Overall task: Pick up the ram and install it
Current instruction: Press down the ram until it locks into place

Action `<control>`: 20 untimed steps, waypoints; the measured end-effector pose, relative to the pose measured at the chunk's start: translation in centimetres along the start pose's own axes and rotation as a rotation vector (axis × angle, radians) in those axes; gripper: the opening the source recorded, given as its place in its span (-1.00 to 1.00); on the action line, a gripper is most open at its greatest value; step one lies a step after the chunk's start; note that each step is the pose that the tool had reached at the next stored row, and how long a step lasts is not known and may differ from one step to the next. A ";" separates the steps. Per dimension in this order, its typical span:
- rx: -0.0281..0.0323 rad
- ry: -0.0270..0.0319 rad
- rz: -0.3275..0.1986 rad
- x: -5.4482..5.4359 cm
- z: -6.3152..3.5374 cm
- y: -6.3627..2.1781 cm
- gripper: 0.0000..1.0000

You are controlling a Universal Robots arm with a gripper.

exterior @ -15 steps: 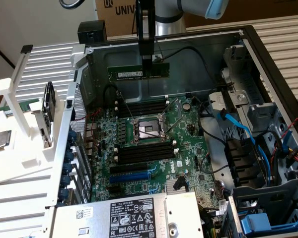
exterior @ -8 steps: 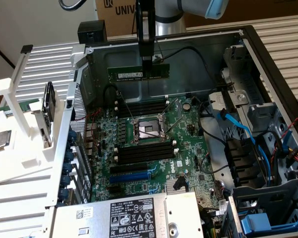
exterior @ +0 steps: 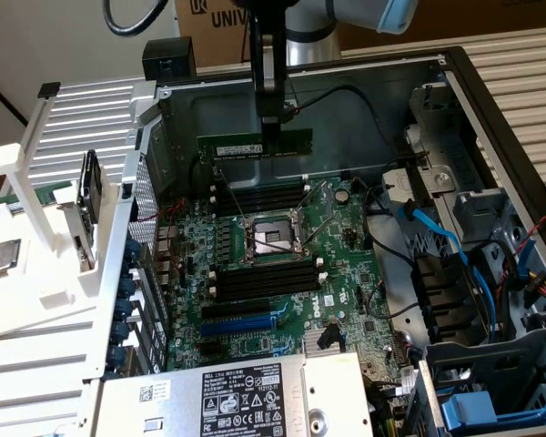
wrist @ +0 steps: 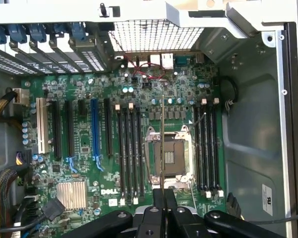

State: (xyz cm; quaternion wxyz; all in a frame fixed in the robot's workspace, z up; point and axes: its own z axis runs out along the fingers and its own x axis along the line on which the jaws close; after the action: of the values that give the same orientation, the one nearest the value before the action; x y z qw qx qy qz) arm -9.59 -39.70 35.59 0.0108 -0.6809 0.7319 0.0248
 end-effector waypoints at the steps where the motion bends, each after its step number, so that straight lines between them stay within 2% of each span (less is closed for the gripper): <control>1: -0.0001 -0.0011 -0.001 0.1 0.02 -0.01 -0.76; 3: -0.0026 -0.0037 -0.044 0.4 0.16 -0.08 -0.76; 5: -0.0036 -0.0040 -0.063 0.4 0.22 -0.09 -0.76; 14: -0.0044 -0.0040 -0.065 0.5 0.64 -0.17 -0.76; 20: -0.0044 -0.0041 -0.065 1.3 0.88 -0.30 -0.76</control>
State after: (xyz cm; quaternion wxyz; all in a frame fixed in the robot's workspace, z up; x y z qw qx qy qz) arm -9.40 -40.95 34.64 0.0117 -0.7042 0.7094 0.0274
